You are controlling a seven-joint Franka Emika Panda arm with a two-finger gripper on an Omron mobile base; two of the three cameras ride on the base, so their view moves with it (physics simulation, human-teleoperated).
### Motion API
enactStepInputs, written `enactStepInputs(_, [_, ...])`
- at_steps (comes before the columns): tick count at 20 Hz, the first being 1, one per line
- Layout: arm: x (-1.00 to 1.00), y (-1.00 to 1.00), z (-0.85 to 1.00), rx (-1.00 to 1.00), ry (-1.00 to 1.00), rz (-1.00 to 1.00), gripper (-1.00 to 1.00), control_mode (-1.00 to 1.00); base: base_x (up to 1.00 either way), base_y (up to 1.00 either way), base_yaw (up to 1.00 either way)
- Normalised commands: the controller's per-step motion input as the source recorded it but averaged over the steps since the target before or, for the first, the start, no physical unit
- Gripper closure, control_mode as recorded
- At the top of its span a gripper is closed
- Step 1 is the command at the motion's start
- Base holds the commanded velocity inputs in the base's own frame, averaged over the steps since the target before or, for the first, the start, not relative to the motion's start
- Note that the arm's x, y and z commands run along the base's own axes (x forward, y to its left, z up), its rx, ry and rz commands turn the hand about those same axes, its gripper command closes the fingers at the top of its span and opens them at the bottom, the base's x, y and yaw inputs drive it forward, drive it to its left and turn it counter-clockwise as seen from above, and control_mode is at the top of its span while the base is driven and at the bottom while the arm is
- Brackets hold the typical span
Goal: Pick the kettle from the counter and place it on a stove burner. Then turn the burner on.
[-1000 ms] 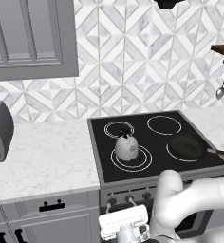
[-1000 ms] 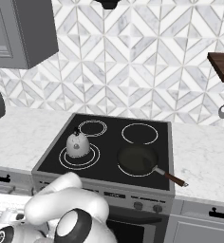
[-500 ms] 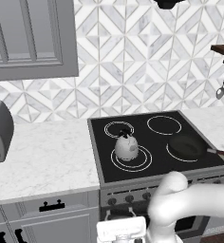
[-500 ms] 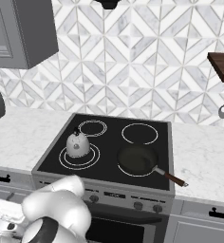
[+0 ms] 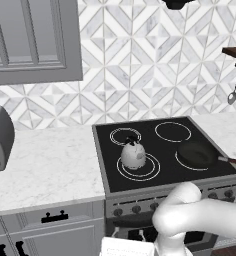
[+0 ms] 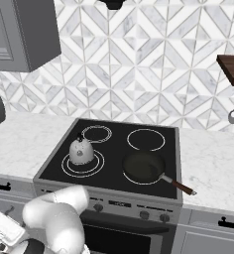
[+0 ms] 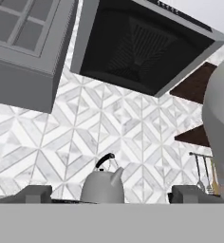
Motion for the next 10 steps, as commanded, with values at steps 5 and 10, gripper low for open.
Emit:
enactStepInputs(5, [0.0, -0.66, 0.0, 0.17, 0.0, 0.17, -1.0, -1.0, 0.0, 0.0, 0.0])
enactStepInputs(10, [0.11, -0.27, 0.0, 0.04, 0.0, 0.15, -1.0, -1.0, 0.0, 0.0, 0.0])
